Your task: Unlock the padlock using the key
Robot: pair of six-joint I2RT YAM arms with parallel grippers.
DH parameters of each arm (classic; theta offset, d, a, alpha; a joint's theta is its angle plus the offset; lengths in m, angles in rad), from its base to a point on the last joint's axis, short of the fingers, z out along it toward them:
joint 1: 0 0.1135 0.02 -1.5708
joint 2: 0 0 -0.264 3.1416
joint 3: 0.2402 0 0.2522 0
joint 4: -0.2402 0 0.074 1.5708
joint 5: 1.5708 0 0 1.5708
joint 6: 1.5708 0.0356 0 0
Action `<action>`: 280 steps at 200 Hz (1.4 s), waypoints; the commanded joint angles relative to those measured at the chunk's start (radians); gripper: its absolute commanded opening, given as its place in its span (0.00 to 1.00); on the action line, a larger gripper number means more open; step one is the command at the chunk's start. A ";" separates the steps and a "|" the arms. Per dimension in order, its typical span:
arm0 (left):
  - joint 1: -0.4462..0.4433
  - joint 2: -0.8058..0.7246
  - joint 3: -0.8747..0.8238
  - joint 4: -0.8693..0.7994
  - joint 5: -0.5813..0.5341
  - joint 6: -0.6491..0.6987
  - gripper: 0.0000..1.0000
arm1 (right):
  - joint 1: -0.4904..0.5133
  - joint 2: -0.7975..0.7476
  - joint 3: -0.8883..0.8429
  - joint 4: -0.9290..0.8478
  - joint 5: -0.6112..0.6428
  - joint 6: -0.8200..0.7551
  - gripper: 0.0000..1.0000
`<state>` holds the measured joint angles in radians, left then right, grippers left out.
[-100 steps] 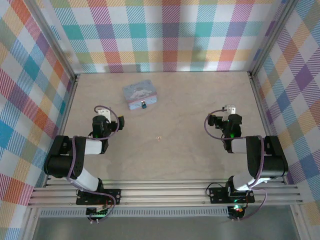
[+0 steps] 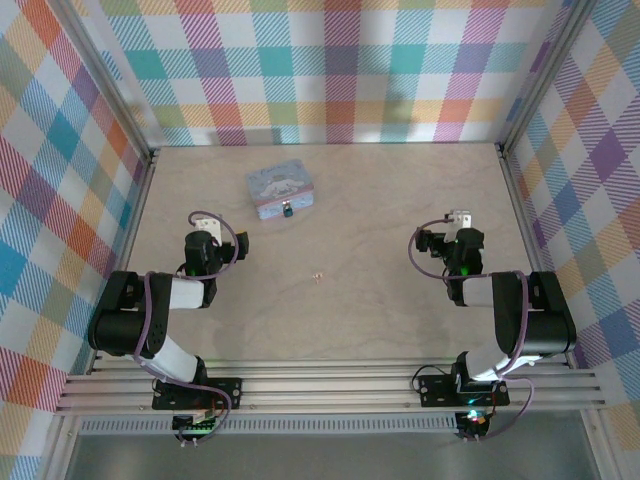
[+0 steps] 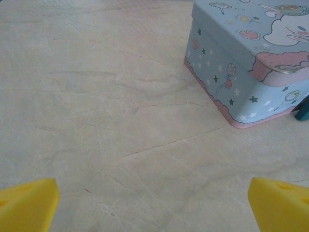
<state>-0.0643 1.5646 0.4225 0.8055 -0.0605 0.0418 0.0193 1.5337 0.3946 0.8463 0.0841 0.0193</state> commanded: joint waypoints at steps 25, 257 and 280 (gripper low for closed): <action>0.007 0.003 0.004 -0.003 0.014 -0.009 1.00 | -0.003 0.000 0.004 0.005 -0.019 0.011 1.00; 0.007 -0.029 0.025 -0.065 0.005 -0.014 1.00 | -0.004 -0.026 0.000 -0.005 -0.055 -0.002 1.00; 0.014 -0.098 0.090 -0.248 -0.071 -0.060 1.00 | -0.003 -0.096 0.020 -0.103 -0.097 -0.019 1.00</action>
<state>-0.0643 1.5467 0.4400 0.7227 -0.0689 0.0334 0.0193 1.5169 0.3946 0.8230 0.0483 0.0170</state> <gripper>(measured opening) 0.998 0.996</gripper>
